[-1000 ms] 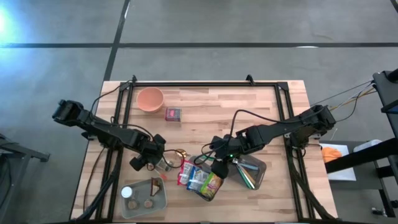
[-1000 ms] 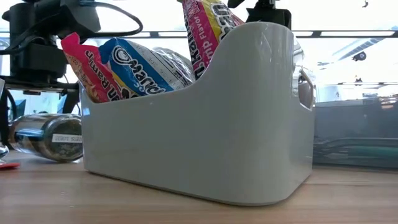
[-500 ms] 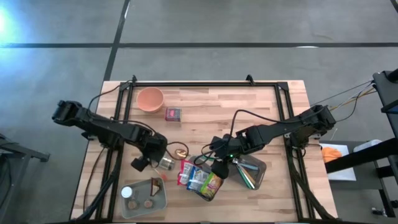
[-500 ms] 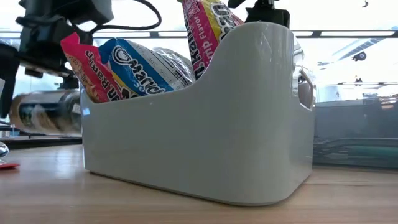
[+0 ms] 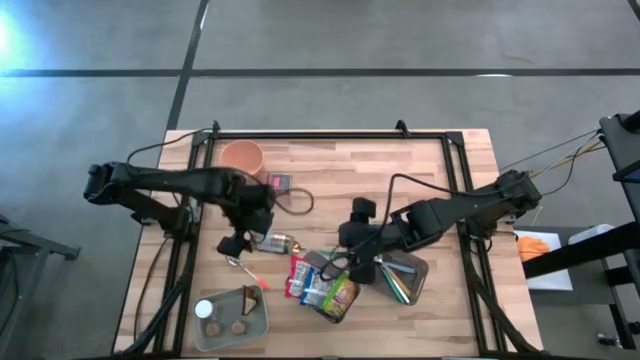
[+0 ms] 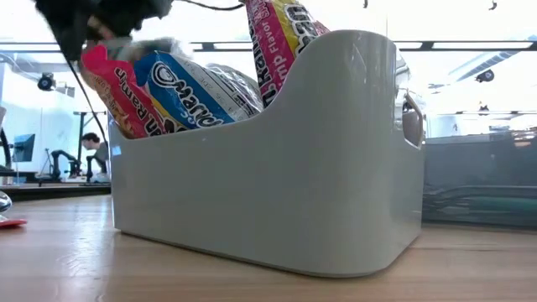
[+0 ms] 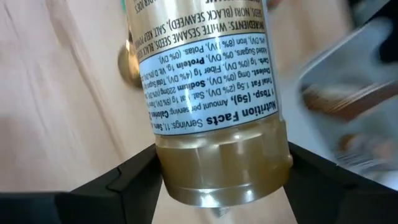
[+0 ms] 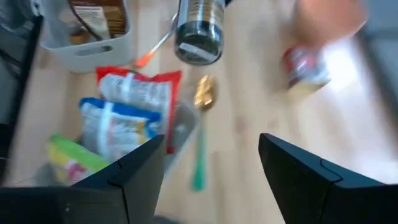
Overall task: Pick & Place Food Item
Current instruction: Put the gold seasoning bottle into the left gray bin
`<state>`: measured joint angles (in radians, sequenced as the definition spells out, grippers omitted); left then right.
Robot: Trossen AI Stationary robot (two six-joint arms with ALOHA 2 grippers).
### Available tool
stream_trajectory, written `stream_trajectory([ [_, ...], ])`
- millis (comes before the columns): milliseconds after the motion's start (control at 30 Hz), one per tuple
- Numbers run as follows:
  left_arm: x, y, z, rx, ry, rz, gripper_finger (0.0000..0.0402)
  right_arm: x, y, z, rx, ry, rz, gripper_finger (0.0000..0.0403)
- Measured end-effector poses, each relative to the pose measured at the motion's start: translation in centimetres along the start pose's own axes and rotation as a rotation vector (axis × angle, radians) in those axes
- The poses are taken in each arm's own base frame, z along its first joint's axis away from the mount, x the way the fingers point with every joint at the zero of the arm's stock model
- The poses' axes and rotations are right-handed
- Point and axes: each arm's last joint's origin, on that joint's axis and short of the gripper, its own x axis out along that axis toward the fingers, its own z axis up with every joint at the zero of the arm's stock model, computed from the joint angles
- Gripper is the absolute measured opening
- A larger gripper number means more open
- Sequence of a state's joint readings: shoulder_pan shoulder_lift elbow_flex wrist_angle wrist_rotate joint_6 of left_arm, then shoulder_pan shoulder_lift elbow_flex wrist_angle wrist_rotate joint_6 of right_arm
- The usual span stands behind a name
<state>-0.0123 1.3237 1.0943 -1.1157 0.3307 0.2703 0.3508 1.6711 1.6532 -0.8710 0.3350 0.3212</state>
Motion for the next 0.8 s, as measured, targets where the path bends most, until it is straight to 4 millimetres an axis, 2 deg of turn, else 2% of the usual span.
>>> stream_trajectory([
  [200,-4.8,1.0,1.9,-0.077,-0.234,-0.143,0.0269,-2.8,0.1,2.1,-0.193,-0.133,-0.16,0.0256],
  [400,-8.3,1.3,3.3,-0.109,-0.42,-0.215,0.0289,-4.8,-0.9,4.1,-0.102,-0.225,-0.167,0.0256],
  [533,-9.3,1.1,4.0,-0.094,-0.482,-0.244,0.0284,-5.5,-1.3,5.4,-0.093,-0.295,-0.164,0.0256],
  [633,-9.5,1.0,4.2,-0.11,-0.504,-0.276,0.0277,-5.5,-1.2,6.0,-0.148,-0.342,-0.159,0.026],
  [800,-9.5,1.2,4.2,-0.143,-0.505,-0.29,0.0278,-4.9,-1.1,6.3,-0.151,-0.361,-0.16,0.0314],
])
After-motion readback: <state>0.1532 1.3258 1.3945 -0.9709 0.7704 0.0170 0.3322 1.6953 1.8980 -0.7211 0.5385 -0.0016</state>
